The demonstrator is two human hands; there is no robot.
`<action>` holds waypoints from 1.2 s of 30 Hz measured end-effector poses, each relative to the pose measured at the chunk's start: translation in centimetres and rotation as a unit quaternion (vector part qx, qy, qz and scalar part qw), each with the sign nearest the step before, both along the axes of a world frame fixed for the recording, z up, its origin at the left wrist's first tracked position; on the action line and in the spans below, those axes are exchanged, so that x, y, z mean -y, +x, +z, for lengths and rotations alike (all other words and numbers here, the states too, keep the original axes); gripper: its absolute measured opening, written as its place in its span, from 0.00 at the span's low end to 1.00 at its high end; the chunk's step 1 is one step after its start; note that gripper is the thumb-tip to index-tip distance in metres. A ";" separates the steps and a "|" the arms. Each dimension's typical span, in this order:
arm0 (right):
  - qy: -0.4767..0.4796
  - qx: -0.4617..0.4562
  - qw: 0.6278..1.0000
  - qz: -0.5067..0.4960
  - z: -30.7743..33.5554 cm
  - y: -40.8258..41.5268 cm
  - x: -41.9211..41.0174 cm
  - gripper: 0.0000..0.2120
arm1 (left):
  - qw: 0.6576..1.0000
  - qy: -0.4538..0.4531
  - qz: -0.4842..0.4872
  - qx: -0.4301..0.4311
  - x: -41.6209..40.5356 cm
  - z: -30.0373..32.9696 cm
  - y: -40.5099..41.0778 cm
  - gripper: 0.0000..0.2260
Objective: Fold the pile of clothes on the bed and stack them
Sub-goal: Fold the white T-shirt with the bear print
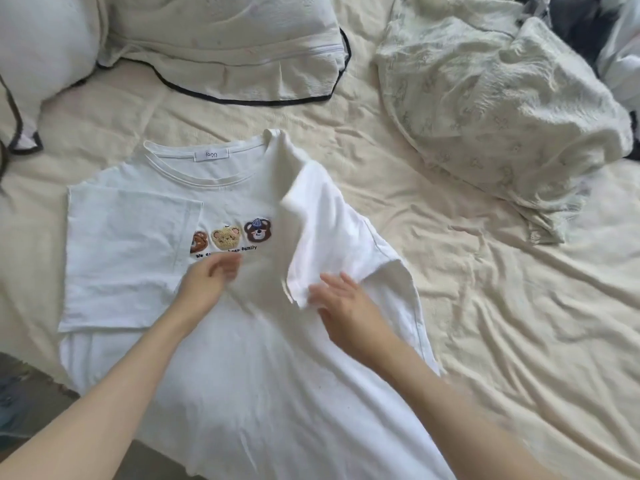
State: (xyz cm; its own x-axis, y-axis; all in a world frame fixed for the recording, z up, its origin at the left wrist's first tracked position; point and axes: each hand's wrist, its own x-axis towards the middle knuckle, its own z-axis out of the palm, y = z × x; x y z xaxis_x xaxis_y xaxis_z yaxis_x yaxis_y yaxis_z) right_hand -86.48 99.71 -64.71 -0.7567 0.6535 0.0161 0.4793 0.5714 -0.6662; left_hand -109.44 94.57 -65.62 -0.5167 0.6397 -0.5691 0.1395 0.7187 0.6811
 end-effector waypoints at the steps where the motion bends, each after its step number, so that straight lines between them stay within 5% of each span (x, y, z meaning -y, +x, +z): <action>1: 0.000 0.012 1.000 0.000 -0.8 0.7 0.8 0.08 | 0.998 0.005 0.057 -0.012 0.0 0.2 -0.7 0.18; 4: -0.125 -0.014 0.968 -0.218 -1.0 1.9 1.7 0.04 | 0.988 -0.009 0.055 -0.142 -2.1 0.6 -2.0 0.15; 8: -0.395 -0.066 0.747 -0.531 -1.0 3.0 -1.6 0.14 | 0.983 0.033 -0.032 -0.177 -8.2 1.3 -0.2 0.13; 11: -0.562 -0.198 0.573 -0.563 -0.6 3.1 -3.9 0.10 | 0.980 -0.033 -0.085 -0.179 -13.0 1.4 1.3 0.19; 15: -0.596 -0.237 0.502 -0.580 -0.6 2.3 -5.4 0.09 | 0.984 -0.165 -0.035 -0.064 -17.2 0.5 1.9 0.35; 18: -0.603 -0.270 0.430 -0.615 -0.4 2.3 -6.2 0.05 | 0.987 -0.157 -0.043 0.008 -18.6 0.4 2.4 0.27; 21: -0.630 -0.317 0.354 -0.614 -0.2 2.8 -6.8 0.03 | 0.997 -0.047 -0.053 0.029 -21.0 0.6 3.6 0.05; 23: -0.638 -0.369 0.301 -0.605 0.0 3.1 -7.3 0.04 | 0.997 0.036 -0.069 -0.001 -22.7 0.9 4.6 0.07; 26: -0.621 -0.390 0.302 -0.609 -0.1 3.1 -7.6 0.05 | 0.990 0.088 -0.106 -0.019 -23.7 0.6 5.9 0.06; 31: -0.598 -0.305 0.430 -0.603 -1.5 2.6 -7.1 0.04 | 0.989 -0.032 -0.137 -0.033 -22.2 -1.9 4.7 0.08; 36: -0.573 -0.355 0.396 -0.624 -2.2 2.6 -7.1 0.04 | 0.988 0.064 -0.132 -0.046 -24.2 -2.3 4.7 0.09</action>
